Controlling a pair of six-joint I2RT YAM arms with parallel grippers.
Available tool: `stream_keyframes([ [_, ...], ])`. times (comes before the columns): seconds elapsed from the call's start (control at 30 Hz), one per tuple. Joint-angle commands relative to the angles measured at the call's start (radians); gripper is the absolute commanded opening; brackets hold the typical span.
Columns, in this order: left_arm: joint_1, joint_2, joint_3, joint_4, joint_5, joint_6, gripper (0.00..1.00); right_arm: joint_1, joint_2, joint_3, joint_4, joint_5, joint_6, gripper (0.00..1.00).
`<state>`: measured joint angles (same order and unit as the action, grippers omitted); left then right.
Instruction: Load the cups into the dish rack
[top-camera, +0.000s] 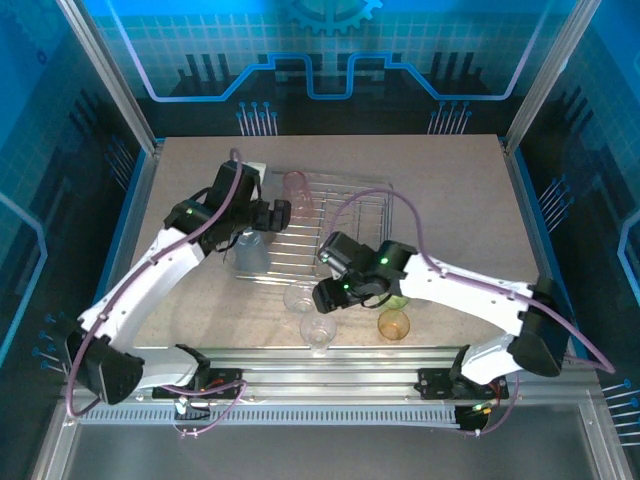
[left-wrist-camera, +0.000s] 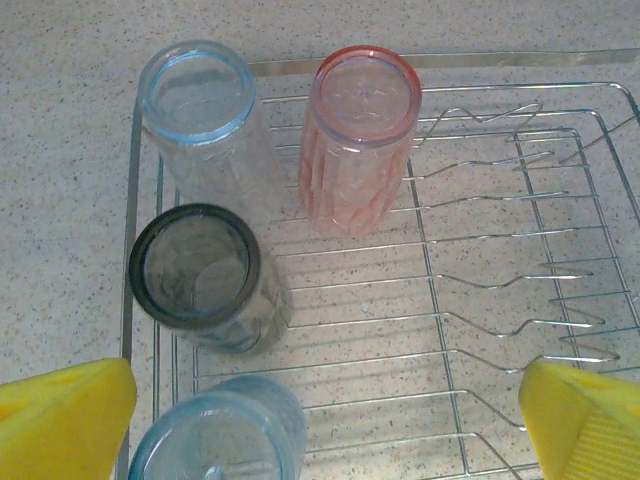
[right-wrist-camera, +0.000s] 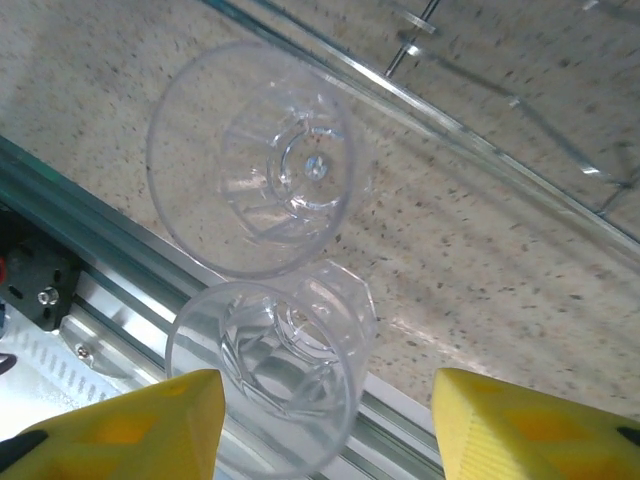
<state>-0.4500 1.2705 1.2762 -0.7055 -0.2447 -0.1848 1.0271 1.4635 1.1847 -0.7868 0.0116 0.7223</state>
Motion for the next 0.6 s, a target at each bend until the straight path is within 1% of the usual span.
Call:
stream_keyframes([
  [0.0,-0.007,-0.047,-0.04,0.035,0.011,-0.022,0.99,0.034,0.06,0.037,0.04,0.017,0.091,0.57],
  [0.23,-0.007,-0.085,-0.092,0.011,0.008,-0.04,0.99,0.06,0.16,0.077,0.029,0.062,0.123,0.57],
  [0.4,-0.007,-0.097,-0.111,0.015,0.008,-0.039,0.99,0.047,0.169,0.072,0.05,0.09,0.109,0.61],
  [0.57,-0.006,-0.086,-0.112,0.015,0.012,-0.035,0.99,0.011,0.161,0.062,0.06,0.125,0.085,0.62],
])
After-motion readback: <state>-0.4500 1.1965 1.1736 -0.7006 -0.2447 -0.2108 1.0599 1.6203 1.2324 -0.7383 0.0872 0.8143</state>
